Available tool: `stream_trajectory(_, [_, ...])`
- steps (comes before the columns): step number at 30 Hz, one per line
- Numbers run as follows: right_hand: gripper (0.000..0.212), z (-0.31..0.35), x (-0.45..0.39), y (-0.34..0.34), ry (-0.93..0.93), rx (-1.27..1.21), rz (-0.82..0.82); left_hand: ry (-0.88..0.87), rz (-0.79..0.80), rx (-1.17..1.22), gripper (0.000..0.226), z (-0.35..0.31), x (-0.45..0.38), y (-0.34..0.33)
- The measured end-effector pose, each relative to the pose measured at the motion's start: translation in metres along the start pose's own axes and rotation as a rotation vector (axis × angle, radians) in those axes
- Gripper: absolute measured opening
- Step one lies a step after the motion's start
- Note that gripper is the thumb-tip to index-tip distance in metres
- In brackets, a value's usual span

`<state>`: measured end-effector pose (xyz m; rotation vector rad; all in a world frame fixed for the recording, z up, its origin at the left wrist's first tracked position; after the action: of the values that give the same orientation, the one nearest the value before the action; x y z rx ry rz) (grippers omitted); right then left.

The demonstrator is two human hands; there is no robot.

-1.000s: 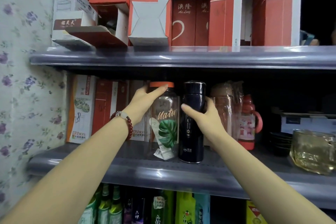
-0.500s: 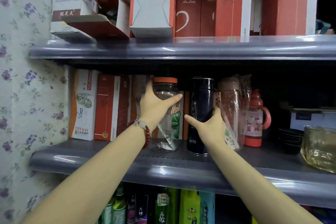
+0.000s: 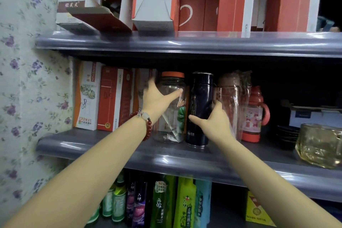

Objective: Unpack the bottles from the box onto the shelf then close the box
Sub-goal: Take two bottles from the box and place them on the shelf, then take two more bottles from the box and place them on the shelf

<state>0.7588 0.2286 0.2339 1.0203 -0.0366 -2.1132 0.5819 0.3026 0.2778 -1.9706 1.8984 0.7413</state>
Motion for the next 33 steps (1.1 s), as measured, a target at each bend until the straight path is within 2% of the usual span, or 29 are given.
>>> stream_trajectory(3, [0.084,0.013,0.013,0.012,0.069,0.058,0.006,0.018,-0.023,-0.098,0.092,0.007,0.012,0.011])
stream_trajectory(8, [0.055,0.039,0.045,0.01,0.23,0.115,0.113,0.03,-0.012,-0.28,0.057,0.022,0.044,0.034])
stream_trajectory(11, [0.033,0.056,0.064,-0.015,0.293,0.136,0.27,0.008,0.004,-0.447,0.034,0.027,0.071,0.056])
stream_trajectory(13, [0.027,0.068,0.078,-0.039,0.337,0.17,0.376,0.003,-0.001,-0.576,0.021,0.031,0.089,0.078])
stream_trajectory(18, [0.018,0.109,0.129,-0.094,0.509,0.241,0.488,0.036,0.09,-0.898,0.015,0.04,0.144,0.148])
stream_trajectory(25, [0.014,0.162,0.267,-0.202,0.572,0.095,0.801,0.301,0.143,-1.111,0.014,0.09,0.253,0.279])
stream_trajectory(30, [0.016,0.165,0.411,-0.285,0.564,0.074,1.104,0.555,0.168,-1.14,0.012,0.161,0.358,0.364])
stream_trajectory(33, [0.017,0.149,0.476,-0.316,0.525,0.069,1.239,0.684,0.128,-1.118,0.007,0.2,0.414,0.395])
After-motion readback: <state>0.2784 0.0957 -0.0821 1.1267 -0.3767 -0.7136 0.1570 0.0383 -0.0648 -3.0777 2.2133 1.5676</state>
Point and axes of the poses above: each hand's wrist, its own x-axis away from the middle knuckle, its own y-axis out of the back of the hand, z = x × y, the point moved 7 cm from there along -x, towards the middle knuckle, and after that the axes turned 5 degrees about y, right-handed, at the moved point
